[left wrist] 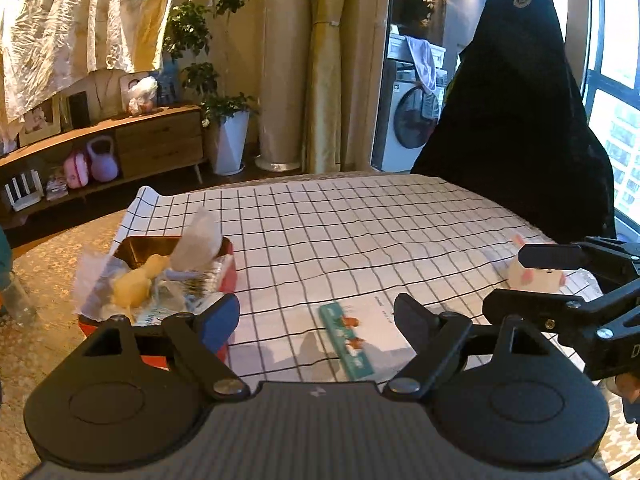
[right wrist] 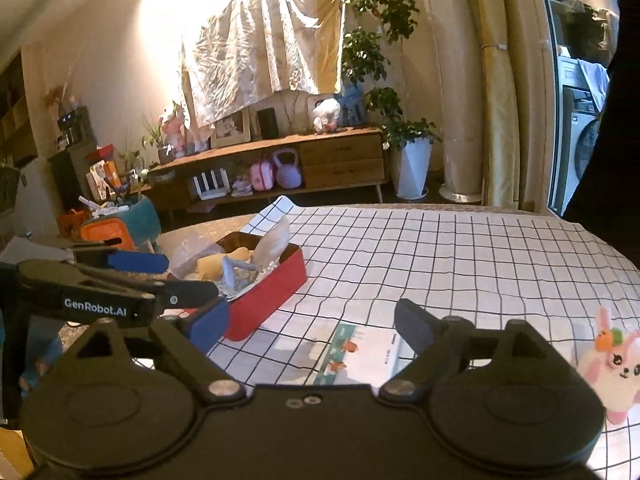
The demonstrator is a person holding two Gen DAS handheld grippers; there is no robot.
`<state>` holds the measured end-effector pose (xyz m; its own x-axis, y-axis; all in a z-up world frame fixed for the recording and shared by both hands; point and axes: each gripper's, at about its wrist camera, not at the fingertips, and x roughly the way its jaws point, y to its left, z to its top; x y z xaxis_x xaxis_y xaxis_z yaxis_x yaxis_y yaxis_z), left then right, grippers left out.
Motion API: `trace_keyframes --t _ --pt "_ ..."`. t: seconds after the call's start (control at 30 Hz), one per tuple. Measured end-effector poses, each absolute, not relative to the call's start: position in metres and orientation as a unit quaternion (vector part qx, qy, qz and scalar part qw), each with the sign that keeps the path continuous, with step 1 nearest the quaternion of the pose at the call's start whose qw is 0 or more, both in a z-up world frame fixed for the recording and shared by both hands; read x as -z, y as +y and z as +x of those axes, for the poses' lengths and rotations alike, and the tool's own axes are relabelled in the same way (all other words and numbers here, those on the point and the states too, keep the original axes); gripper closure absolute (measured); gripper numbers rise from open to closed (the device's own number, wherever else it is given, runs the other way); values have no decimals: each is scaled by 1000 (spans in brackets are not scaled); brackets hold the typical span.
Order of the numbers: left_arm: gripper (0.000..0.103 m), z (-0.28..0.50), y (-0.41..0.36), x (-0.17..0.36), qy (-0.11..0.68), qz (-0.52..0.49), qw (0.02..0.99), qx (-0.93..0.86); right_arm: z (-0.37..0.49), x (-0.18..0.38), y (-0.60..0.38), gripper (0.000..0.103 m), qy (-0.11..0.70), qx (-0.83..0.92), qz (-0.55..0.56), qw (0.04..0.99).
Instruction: Organize soft objects
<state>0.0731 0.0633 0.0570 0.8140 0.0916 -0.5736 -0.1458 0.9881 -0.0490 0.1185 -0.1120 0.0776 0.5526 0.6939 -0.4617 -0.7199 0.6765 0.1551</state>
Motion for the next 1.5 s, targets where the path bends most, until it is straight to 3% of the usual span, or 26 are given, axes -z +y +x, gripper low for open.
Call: trace_keyframes --t 0.1,0.23,1.5 --pt "17 70 55 -56 296 -49 952 -58 114 -78 -121 6 244 -403 -22 882" --pt "1 63 48 -57 287 -51 955 -61 107 -78 -130 2 234 -403 -20 884" --pt "1 32 22 -66 256 -26 964 -59 80 -67 -161 0 222 -365 42 903"
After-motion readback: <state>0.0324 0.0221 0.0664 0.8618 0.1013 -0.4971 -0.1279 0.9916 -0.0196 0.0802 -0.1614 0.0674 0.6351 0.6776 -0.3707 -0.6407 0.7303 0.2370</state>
